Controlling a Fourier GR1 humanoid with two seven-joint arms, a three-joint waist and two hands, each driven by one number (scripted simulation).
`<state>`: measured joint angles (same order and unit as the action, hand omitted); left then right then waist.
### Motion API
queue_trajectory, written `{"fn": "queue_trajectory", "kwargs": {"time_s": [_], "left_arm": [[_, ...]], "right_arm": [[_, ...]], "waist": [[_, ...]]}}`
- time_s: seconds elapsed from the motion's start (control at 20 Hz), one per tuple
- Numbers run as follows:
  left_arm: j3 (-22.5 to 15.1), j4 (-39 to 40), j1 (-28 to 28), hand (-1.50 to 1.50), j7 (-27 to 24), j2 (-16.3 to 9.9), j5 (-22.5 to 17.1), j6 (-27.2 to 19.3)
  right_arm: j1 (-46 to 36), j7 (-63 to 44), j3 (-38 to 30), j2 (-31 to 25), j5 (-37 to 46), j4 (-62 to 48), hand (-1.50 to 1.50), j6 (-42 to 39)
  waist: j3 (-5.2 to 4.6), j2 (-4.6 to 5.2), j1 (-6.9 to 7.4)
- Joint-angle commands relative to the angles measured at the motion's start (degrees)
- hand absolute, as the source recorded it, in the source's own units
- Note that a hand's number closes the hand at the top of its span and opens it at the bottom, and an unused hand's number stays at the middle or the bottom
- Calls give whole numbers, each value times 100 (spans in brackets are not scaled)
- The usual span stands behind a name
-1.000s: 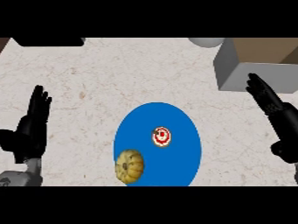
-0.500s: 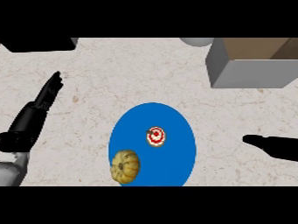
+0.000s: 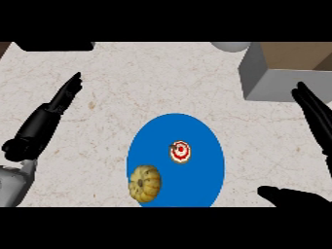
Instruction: Pick the cupcake from the plate and place it in the cardboard box
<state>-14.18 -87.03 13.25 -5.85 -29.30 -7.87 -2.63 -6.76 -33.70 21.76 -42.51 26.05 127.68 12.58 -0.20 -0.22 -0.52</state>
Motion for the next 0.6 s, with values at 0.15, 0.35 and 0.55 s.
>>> {"fn": "queue_trajectory", "kwargs": {"time_s": [0.15, 0.35, 0.55], "left_arm": [[17, 114, 126, 0, -110, 20, 29, 187], [-115, -172, 87, 0, 228, 131, 65, 151], [-128, 148, 297, 0, 88, 237, 176, 167]], "right_arm": [[-1167, -1943, 985, -191, 73, 194, -150, -1932], [-1877, -3067, 1770, 560, -7, 16, -150, -2644], [-2613, -3862, 2307, 1309, -48, -646, -150, -3185]], "waist": [[-26, 36, 247], [-9, 14, 281], [-20, 28, 238]]}}
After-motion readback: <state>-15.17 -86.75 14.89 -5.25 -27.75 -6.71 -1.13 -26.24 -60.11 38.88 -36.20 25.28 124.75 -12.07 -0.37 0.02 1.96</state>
